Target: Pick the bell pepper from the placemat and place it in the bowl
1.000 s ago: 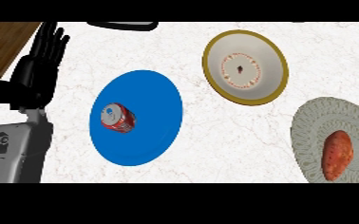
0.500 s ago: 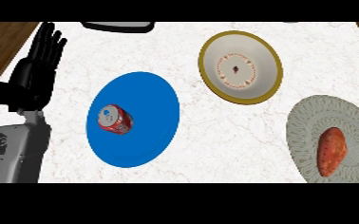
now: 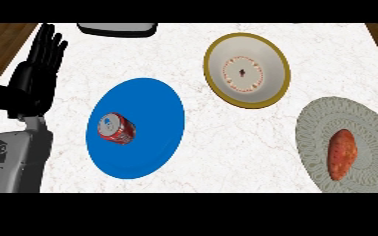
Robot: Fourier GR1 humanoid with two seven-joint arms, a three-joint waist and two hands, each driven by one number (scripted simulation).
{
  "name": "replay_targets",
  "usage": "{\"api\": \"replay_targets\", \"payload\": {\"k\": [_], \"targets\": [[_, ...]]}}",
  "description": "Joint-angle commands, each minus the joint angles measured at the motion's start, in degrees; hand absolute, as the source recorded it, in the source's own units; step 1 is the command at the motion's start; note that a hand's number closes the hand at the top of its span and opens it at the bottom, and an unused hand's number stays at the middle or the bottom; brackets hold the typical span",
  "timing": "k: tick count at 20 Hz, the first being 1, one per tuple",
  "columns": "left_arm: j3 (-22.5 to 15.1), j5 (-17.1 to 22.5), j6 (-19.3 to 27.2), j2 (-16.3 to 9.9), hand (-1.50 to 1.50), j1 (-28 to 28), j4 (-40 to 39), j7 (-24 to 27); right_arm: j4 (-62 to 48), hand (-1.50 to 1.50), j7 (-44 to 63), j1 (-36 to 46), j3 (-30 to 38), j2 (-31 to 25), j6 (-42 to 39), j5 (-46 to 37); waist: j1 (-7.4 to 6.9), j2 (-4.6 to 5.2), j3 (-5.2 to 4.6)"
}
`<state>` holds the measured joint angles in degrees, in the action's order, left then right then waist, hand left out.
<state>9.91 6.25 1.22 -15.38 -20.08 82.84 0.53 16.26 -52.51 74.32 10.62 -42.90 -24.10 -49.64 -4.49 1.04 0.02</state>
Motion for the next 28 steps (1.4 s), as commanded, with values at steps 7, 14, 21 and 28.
{"api": "replay_targets", "payload": {"k": [7,14,21,28], "targets": [[2.26,2.13,-1.02,-1.67,0.0,2.14,1.92,-2.18,-1.74,1.5,-4.19,2.54,-6.7,11.41,-10.53,-1.17,2.2,-0.86,0.0],[3.52,1.11,-0.69,-2.05,0.0,2.01,-1.43,1.36,-1.13,1.5,1.97,-1.05,-9.59,20.82,0.44,-2.49,3.22,-0.55,-0.02],[1.48,0.24,1.28,-0.73,0.0,2.04,4.44,-3.19,-5.99,1.5,11.33,-2.27,-8.22,23.46,5.69,-2.48,2.21,-0.3,0.04],[1.24,-0.27,0.45,0.28,0.0,4.58,3.22,0.69,-9.44,-1.5,12.18,-4.5,-2.95,29.16,0.91,3.29,2.22,-0.28,0.03]]}}
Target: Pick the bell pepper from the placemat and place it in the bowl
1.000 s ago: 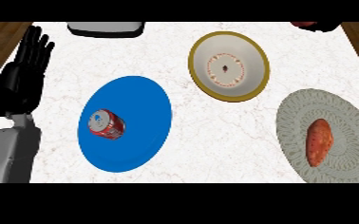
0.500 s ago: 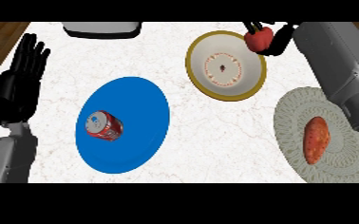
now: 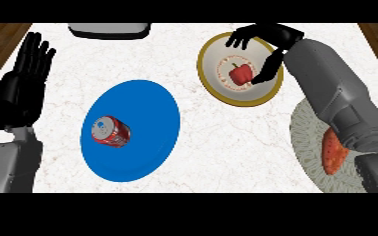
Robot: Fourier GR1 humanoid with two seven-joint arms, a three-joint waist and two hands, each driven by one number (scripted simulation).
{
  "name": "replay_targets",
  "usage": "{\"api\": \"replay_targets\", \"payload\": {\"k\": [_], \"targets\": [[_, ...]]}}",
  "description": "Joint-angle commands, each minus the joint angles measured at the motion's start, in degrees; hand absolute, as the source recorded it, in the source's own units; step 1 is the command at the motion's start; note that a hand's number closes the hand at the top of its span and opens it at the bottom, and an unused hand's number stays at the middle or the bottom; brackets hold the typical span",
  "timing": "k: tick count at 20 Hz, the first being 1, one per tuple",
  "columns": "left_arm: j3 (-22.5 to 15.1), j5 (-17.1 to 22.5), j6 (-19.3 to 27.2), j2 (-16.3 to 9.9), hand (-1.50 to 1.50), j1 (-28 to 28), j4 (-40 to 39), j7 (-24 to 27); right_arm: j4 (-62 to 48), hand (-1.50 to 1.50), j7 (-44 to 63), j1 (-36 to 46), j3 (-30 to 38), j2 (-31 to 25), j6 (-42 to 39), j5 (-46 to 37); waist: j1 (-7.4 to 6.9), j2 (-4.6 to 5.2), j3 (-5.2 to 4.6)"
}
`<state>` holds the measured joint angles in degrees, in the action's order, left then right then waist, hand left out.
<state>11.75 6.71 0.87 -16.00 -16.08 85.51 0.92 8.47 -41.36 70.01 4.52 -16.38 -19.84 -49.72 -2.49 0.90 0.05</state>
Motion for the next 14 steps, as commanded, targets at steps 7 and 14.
{"api": "replay_targets", "payload": {"k": [7,14], "targets": [[0.19,-0.16,-0.68,-0.02,0.0,0.38,-1.85,1.18,-0.66,-1.5,-0.05,-0.38,13.77,0.24,0.12,13.72,-0.18,0.39,0.02],[-1.05,-0.49,0.01,0.23,0.0,-2.79,-0.43,-1.32,-2.25,-1.5,5.25,1.19,20.14,-10.38,-2.04,19.24,-1.83,1.22,0.13]]}}
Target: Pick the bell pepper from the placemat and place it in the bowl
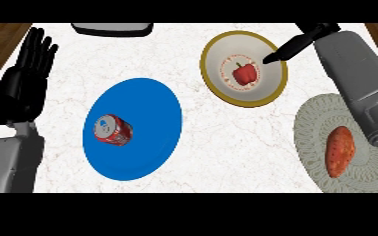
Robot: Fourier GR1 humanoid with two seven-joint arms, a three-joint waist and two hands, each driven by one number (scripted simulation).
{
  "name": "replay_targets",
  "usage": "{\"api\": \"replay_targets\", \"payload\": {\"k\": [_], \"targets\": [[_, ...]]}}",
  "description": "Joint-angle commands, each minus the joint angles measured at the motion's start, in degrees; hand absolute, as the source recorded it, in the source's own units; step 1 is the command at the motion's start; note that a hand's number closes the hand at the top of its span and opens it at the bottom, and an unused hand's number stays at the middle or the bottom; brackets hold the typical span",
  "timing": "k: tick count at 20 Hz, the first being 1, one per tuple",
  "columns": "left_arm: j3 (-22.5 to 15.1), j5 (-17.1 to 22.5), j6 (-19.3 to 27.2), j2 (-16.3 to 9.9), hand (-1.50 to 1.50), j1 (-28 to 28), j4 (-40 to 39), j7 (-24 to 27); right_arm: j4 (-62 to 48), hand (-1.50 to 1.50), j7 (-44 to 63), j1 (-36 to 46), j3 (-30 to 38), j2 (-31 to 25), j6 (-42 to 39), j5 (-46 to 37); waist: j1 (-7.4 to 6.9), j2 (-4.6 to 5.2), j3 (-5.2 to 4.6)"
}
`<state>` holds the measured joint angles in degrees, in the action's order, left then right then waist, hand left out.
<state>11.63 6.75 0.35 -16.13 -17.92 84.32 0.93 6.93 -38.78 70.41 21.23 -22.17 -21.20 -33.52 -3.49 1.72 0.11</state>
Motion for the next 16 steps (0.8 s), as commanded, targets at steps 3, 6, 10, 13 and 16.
{"api": "replay_targets", "payload": {"k": [3,6,10,13,16], "targets": [[-0.3,-0.13,0.2,-0.22,0.0,-1.86,0.55,-0.97,-1.5,-1.5,1.23,-2.12,5.09,-7.39,-2.76,4.6,-1.37,0.99,0.14],[-1.03,0.66,-1.3,-0.27,0.0,-1.53,1.92,-1.33,-2.08,-1.5,3.42,-1.06,6.35,-10.55,-5.81,5.78,-2.66,1.26,0.19],[-0.77,1.25,-1.91,-0.41,0.0,-1.48,1.99,-1.0,-1.88,-1.5,1.4,-3.53,7.63,-15.18,-9.39,7.0,-3.36,1.94,0.35],[-1.26,0.15,-0.69,0.28,0.0,-1.98,1.55,-0.64,-1.65,-1.5,1.48,-3.64,8.18,-17.24,-12.02,7.61,-3.45,2.25,0.42],[-2.02,0.2,-0.16,1.66,0.0,-2.04,2.02,-0.52,-1.36,-1.5,0.16,-5.9,7.98,-17.85,-13.12,7.5,-3.49,2.5,0.54]]}}
